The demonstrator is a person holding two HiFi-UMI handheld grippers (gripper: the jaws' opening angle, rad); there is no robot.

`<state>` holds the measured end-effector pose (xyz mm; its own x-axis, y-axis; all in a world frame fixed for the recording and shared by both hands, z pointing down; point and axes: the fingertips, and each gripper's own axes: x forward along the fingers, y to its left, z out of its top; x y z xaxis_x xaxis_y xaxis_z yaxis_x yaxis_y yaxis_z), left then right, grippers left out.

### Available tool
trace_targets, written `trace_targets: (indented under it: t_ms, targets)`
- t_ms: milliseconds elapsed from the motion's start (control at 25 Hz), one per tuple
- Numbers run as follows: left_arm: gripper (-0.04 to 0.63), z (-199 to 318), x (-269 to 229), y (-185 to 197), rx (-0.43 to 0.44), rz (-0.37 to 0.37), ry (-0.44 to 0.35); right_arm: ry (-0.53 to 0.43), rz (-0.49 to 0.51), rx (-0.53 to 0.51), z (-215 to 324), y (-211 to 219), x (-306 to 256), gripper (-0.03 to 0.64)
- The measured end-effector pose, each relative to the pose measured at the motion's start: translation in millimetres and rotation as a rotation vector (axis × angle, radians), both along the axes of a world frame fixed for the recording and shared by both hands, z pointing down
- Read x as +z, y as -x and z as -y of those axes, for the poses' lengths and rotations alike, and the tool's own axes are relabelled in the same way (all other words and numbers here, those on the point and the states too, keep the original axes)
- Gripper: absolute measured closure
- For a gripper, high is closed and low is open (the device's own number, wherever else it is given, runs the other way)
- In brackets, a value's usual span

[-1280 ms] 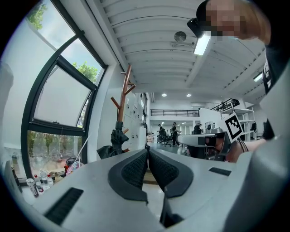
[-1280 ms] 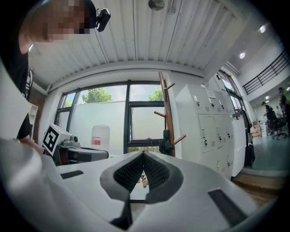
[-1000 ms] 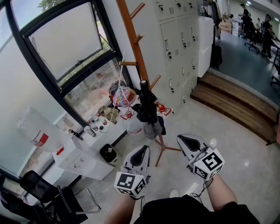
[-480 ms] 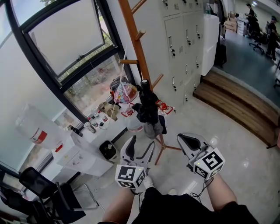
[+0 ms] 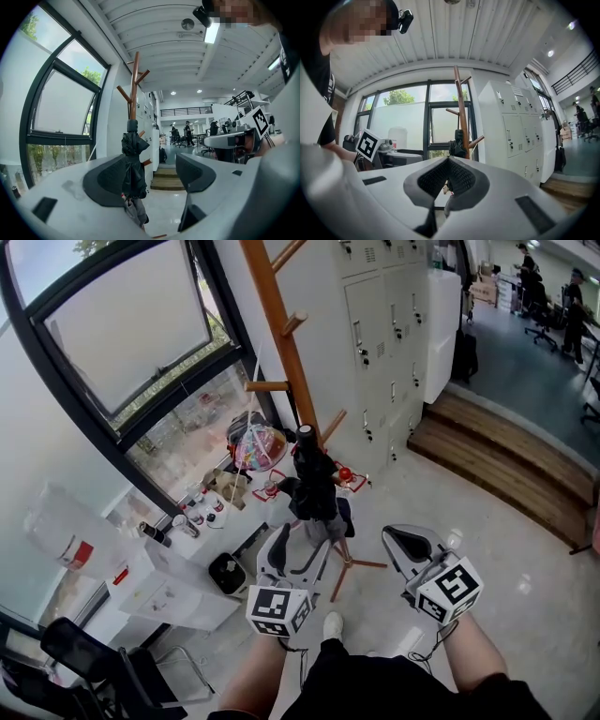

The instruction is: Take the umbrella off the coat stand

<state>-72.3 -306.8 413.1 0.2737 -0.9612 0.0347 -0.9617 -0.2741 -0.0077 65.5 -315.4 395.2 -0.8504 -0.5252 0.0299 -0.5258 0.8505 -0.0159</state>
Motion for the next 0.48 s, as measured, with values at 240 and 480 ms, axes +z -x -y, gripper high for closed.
trace_targets:
  t_ms: [240, 480]
  targets:
    - [0.288, 32, -3, 12, 0.012, 0.016, -0.002, 0.005, -0.001, 0.033, 19, 4, -1, 0.563]
    - [0.285, 63, 2, 21, 0.027, 0.021, 0.017, 0.014, -0.014, 0.065, 32, 8, 3, 0.563]
